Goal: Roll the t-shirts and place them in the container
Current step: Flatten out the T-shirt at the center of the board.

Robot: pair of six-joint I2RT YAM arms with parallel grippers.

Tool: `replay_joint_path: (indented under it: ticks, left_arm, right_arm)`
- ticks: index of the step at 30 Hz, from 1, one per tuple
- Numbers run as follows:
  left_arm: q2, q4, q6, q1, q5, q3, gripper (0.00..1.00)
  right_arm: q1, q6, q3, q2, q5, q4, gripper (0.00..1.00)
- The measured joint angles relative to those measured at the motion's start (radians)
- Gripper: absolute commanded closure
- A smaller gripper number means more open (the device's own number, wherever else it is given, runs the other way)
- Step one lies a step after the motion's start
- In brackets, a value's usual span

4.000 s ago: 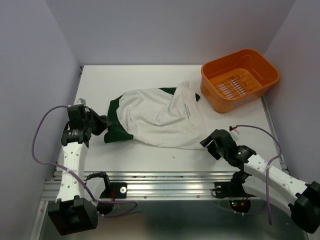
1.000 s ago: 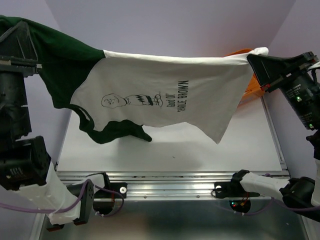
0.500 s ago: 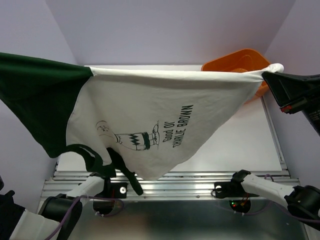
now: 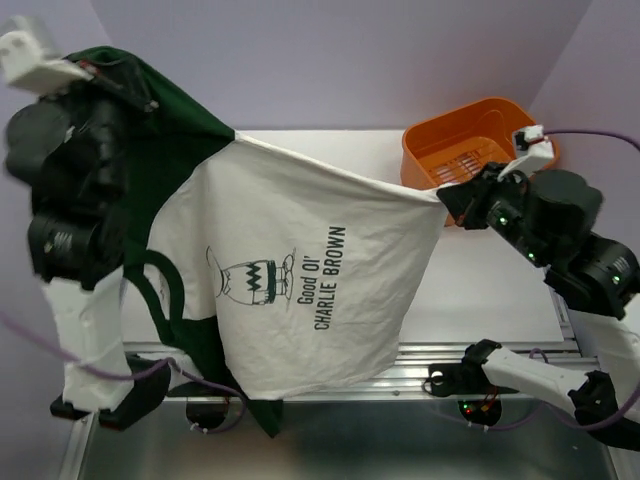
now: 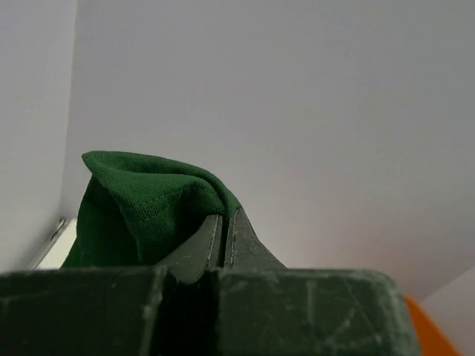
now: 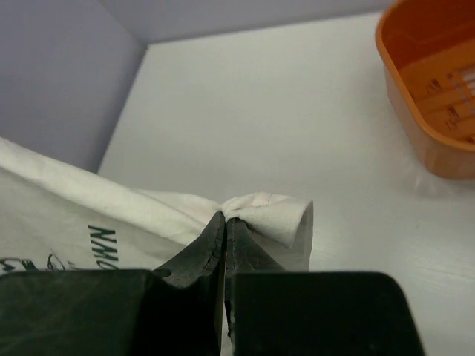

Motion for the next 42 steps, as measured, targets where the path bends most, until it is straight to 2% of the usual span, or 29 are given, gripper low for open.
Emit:
replay_joint_path:
  ticks: [5, 8, 12, 15, 20, 27, 34, 42]
  left_arm:
    - [0.212, 0.009, 0.021, 0.010, 0.036, -0.128, 1.00]
    - [0.392, 0.004, 0.025, 0.034, 0.083, -0.215, 1.00]
    - [0.599, -0.006, 0.026, 0.055, 0.122, -0.222, 1.00]
    - [0.721, -0.019, 0.026, 0.063, 0.147, -0.179, 1.00]
    - [0.918, -0.028, 0.026, 0.068, 0.182, 0.012, 1.00]
    - [1.039, -0.022, 0.016, 0.077, 0.232, 0.179, 1.00]
    - [1.084, -0.010, 0.005, 0.113, 0.271, 0.190, 1.00]
    - [1.093, 0.001, 0.006, 0.124, 0.278, 0.165, 1.00]
  right_arm:
    - [0.000, 0.018, -0.201, 0.051, 0.070, -0.011, 0.99]
    - [0.000, 0.017, -0.312, 0.117, 0.111, 0.008, 0.99]
    - [-0.008, 0.002, -0.408, 0.247, 0.164, 0.042, 0.99]
    - [-0.043, -0.017, -0.418, 0.317, 0.181, 0.077, 0.99]
    - [-0.167, -0.055, -0.415, 0.394, 0.169, 0.172, 0.99]
    - [-0.297, -0.104, -0.378, 0.531, 0.117, 0.299, 0.99]
    - [-0.322, -0.130, -0.329, 0.609, 0.087, 0.358, 0.99]
    - [-0.322, -0.133, -0.324, 0.615, 0.064, 0.390, 0.99]
